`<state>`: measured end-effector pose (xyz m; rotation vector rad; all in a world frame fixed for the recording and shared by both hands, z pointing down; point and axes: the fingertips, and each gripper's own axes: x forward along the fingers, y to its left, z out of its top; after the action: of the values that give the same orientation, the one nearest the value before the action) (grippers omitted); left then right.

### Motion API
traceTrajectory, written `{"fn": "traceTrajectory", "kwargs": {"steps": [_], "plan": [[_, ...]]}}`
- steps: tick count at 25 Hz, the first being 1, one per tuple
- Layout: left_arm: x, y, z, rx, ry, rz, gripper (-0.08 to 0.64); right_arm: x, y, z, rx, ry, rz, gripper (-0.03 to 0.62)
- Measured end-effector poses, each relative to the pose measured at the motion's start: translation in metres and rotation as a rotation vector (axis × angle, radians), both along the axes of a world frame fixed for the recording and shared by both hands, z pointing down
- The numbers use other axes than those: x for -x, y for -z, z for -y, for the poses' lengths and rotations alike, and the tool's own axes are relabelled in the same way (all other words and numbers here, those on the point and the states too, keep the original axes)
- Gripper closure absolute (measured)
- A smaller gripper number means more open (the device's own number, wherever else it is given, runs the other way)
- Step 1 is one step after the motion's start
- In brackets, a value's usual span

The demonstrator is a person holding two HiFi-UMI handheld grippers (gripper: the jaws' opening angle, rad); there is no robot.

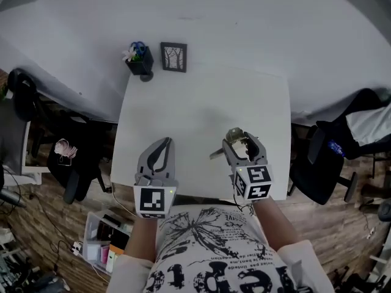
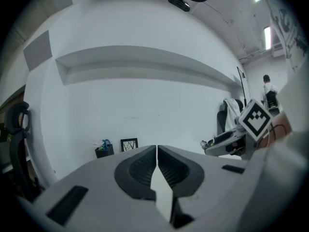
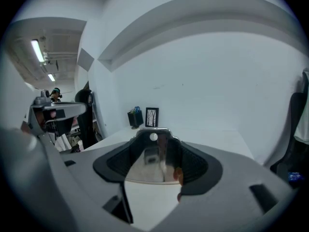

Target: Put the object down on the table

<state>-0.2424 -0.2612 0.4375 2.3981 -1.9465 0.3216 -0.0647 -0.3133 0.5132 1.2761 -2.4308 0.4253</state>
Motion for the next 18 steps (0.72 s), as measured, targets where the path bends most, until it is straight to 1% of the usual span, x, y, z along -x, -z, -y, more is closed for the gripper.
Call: {"fn": "traceTrajectory", "kwargs": {"steps": [4,6,9,12,14,18], "plan": [[0.012,-0.003,0.028,0.02,-0.085,-0.013,0.548,0.009,-0.018,0.019,0.021,-0.069,-0.045,0.313],[0.017,-0.003,0.039,0.043,-0.119,-0.031,0.548,0.015,-0.031,0.027,0.04,-0.09,-0.074,0.313],[0.027,-0.011,0.052,0.029,-0.163,-0.044,0.548,0.025,-0.057,0.038,0.095,-0.109,-0.114,0.311],[0.038,-0.019,0.059,0.052,-0.185,-0.057,0.548,0.037,-0.085,0.044,0.16,-0.123,-0.143,0.311],[0.048,-0.023,0.064,0.059,-0.188,-0.052,0.548,0.044,-0.102,0.047,0.177,-0.128,-0.166,0.311],[0.069,-0.028,0.074,0.031,-0.188,-0.034,0.548,0.056,-0.133,0.053,0.224,-0.13,-0.21,0.311]]}}
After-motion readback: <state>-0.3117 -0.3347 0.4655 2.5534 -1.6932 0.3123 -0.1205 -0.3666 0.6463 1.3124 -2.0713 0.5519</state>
